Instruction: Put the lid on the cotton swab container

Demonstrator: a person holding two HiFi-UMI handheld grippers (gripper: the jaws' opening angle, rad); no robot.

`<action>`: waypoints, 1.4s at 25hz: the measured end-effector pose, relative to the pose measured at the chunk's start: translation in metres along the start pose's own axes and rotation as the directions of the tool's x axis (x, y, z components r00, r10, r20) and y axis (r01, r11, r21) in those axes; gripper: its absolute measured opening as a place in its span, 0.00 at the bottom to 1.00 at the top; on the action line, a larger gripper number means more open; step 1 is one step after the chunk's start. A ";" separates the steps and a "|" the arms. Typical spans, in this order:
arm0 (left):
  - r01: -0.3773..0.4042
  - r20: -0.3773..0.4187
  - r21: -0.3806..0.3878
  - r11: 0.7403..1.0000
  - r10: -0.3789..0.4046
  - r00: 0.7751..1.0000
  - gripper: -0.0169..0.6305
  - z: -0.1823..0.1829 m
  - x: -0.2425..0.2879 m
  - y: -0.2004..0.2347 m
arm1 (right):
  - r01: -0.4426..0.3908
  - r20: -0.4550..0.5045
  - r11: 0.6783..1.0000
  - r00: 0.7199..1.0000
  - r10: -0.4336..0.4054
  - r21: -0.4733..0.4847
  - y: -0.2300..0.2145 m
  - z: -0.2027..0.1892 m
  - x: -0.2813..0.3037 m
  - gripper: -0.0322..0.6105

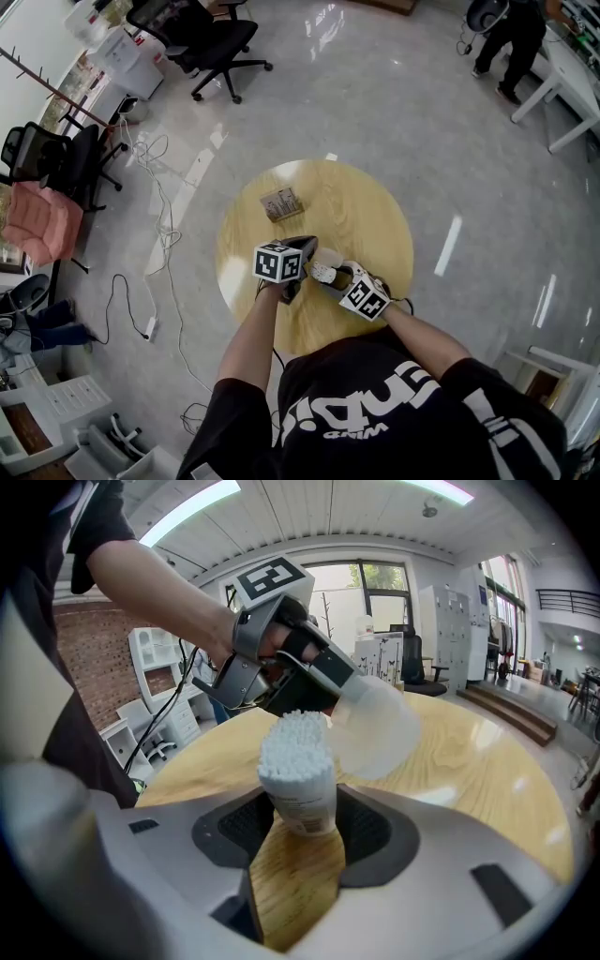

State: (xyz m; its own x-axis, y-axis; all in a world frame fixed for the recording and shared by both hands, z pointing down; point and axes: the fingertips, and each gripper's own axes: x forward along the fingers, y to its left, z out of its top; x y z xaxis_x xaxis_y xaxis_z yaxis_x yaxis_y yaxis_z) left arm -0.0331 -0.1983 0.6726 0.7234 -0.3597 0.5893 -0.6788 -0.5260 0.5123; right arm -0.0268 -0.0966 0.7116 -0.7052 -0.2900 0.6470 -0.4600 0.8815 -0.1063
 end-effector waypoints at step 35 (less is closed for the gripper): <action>0.237 -0.071 0.101 0.966 -0.231 0.970 0.04 0.006 -0.015 -0.041 | -0.016 -0.006 1.000 1.000 0.016 -0.018 0.002 -0.004 0.000 0.36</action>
State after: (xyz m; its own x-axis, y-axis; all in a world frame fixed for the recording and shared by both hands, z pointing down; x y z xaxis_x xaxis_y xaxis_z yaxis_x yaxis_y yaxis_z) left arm -0.0157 -0.1757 0.6392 0.8497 -0.1733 0.4980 -0.4719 -0.6714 0.5715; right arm -0.0256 -0.0929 0.7143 -0.7091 -0.2731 0.6500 -0.4384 0.8928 -0.1031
